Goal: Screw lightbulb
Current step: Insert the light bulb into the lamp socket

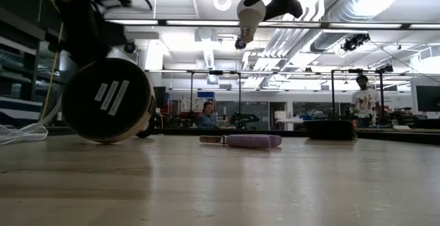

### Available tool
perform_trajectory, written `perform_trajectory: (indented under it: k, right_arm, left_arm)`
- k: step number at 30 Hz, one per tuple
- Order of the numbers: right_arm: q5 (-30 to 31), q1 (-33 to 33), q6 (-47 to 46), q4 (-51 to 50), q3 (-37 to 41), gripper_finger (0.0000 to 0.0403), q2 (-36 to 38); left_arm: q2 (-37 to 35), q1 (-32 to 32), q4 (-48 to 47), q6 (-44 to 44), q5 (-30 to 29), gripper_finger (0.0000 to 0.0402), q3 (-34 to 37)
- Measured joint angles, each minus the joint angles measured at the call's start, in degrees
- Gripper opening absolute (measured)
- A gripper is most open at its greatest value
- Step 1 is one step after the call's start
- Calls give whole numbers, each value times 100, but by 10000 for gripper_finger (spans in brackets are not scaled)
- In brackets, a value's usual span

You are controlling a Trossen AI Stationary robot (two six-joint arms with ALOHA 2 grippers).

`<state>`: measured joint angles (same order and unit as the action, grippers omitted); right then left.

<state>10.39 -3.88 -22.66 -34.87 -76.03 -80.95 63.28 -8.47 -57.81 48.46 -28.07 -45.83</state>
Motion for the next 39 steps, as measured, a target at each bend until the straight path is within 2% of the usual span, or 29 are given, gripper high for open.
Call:
perform_trajectory:
  k: [3, 8, 11, 13, 20, 25, 34, 39]
  right_arm:
    - [-55, 0, -148, 0, 0, 233, 0]
    - [-64, 0, -173, 0, 0, 233, 0]
    - [-63, 0, -148, 2, 0, 233, 0]
    - [-64, 0, -148, 2, 0, 233, 0]
    - [-85, 0, -150, 8, 0, 233, 0]
    - [-85, 0, -153, 7, 0, 233, 0]
    - [-83, 0, -148, 9, 0, 233, 0]
    - [-81, 0, -133, 10, 0, 233, 0]
  left_arm:
    - [240, -993, 877, -190, 580, 5, 194]
    - [839, -2400, 1631, -671, 1433, 1, 98]
    - [1294, -2914, 1886, -855, 2220, 0, 24]
    - [1632, -3053, 1843, -979, 2426, 0, -9]
    - [2637, -3076, 2003, -888, 2752, 0, -8]
    - [2717, -2889, 2654, -458, 2756, 0, -9]
    - [2725, -2348, 4451, 267, 2778, 0, -15]
    - [2991, -1737, 4645, 580, 2905, 0, -19]
